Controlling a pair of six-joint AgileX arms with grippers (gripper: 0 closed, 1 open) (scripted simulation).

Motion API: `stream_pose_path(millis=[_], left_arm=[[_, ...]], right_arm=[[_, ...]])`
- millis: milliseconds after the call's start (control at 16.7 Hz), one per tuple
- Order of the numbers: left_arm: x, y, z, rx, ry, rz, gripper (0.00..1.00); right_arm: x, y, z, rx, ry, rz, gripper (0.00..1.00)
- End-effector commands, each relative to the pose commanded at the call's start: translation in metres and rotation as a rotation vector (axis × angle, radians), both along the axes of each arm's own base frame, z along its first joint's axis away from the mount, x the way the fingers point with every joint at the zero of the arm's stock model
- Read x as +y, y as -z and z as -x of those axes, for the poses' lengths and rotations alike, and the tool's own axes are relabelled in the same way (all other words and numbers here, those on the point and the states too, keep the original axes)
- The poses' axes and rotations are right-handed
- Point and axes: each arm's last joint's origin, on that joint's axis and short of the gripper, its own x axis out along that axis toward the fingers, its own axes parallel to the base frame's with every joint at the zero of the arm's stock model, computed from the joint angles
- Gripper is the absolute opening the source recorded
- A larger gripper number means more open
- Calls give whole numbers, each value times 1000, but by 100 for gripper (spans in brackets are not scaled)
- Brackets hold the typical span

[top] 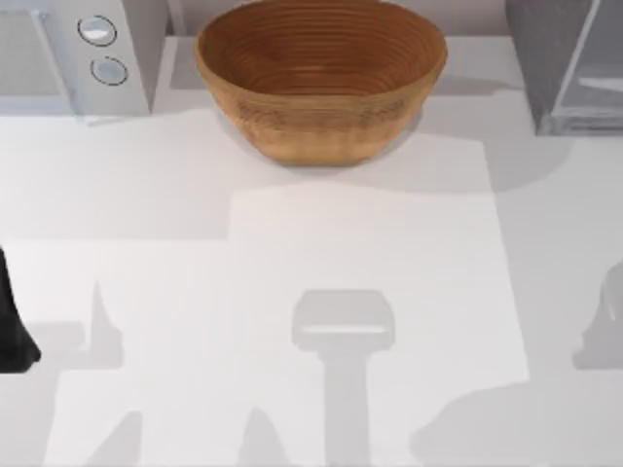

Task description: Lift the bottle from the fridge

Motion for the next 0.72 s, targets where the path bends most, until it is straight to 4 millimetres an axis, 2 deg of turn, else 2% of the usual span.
stream_pose_path(millis=[360, 540, 720], left_arm=[[0, 0, 0, 0, 0, 0, 100], [0, 0, 0, 0, 0, 0, 100], [0, 0, 0, 0, 0, 0, 100]], right_arm=[[12, -26, -17, -46, 5, 0, 0], [28, -35, -41, -31, 9, 1, 0], [54, -30, -69, 7, 10, 12, 0]])
